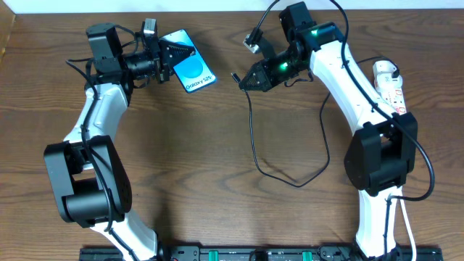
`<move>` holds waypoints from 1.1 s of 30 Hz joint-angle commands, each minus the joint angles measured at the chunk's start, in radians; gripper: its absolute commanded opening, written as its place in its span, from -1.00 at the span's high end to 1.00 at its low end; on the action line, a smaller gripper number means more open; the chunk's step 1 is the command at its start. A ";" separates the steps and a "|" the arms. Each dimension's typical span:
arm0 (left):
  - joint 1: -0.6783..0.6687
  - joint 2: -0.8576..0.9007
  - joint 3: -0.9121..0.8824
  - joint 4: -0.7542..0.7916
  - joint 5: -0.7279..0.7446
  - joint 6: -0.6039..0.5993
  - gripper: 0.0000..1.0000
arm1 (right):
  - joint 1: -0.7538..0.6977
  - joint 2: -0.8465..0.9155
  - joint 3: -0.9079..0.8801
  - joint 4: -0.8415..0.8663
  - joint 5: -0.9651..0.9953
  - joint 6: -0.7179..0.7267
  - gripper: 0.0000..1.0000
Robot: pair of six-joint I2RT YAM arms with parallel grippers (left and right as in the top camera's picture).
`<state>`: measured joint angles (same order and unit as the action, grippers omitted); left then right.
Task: Plug charger to phone and switch on socket
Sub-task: 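Lift the USB-C plug upward with the right gripper, then carry the plug left toward the bottom port of the held phone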
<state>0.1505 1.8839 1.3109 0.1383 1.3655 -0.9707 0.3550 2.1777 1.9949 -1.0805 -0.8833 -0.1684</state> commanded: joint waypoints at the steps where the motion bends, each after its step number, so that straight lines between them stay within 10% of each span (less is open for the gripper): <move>1: 0.000 -0.021 0.008 0.008 0.048 0.009 0.85 | -0.020 -0.013 0.001 -0.014 -0.074 -0.031 0.98; 33: 0.000 -0.021 0.008 0.028 0.026 -0.022 0.85 | -0.060 -0.106 0.001 -0.071 -0.117 -0.013 0.97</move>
<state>0.1505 1.8839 1.3109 0.1589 1.3800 -0.9909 0.3103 2.1242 1.9949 -1.1450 -0.9977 -0.1806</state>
